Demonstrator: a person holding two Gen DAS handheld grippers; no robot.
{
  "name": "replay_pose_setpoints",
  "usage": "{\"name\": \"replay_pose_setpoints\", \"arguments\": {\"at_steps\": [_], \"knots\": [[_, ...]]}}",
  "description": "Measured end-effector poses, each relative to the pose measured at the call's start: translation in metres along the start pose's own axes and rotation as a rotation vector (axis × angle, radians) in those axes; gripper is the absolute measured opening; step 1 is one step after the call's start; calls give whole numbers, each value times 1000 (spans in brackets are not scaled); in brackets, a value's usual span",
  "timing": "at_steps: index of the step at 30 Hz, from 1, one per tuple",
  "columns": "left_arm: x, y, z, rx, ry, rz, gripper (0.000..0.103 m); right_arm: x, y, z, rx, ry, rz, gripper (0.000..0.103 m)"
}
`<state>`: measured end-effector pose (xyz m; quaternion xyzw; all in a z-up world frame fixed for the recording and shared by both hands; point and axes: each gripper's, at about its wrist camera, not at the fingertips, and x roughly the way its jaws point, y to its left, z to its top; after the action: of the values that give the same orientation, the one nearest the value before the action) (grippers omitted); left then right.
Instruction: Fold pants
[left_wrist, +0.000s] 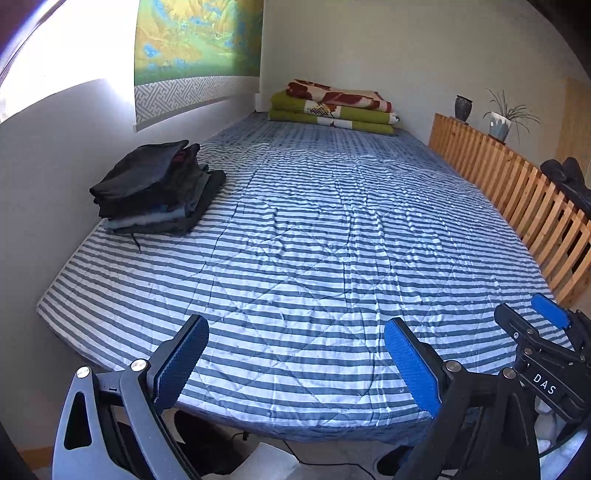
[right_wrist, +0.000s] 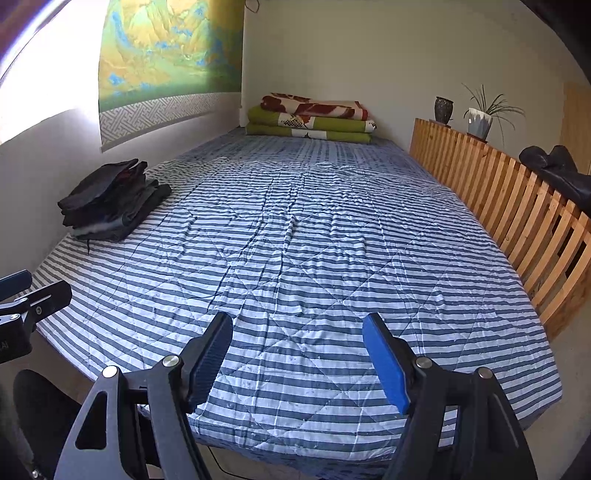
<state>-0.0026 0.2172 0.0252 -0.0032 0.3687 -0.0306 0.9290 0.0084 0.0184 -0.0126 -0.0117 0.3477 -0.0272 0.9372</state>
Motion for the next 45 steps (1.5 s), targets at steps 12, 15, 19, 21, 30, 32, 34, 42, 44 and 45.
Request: {"name": "replay_pose_setpoints", "arguments": {"at_steps": [12,15,19,21,30,32,34,42,44,45], "knots": [[10,5,0,-5,9,-2,98,11,2,-2,0,24,-11,69],[11,5,-2,-10,11,-2,98,12,4,-1,-7,26,-4,69],[15,4,-4,-12,20,-3,98,12,6,-2,-11,26,-6,69],[18,4,-5,-9,27,-2,98,14,5,-3,-8,33,-6,69],[25,0,-6,-7,39,1,98,21,3,-8,-2,55,-8,69],[28,-1,-7,-4,45,1,98,22,2,-8,0,58,-8,69],[29,-1,-8,-2,47,-1,98,23,2,-8,2,61,-11,69],[34,0,-8,-4,54,2,98,29,4,-8,1,74,-6,69],[37,1,-9,-4,58,3,98,31,5,-8,-1,76,-6,69],[38,1,-9,-4,60,3,98,32,5,-8,0,78,-5,69]]}}
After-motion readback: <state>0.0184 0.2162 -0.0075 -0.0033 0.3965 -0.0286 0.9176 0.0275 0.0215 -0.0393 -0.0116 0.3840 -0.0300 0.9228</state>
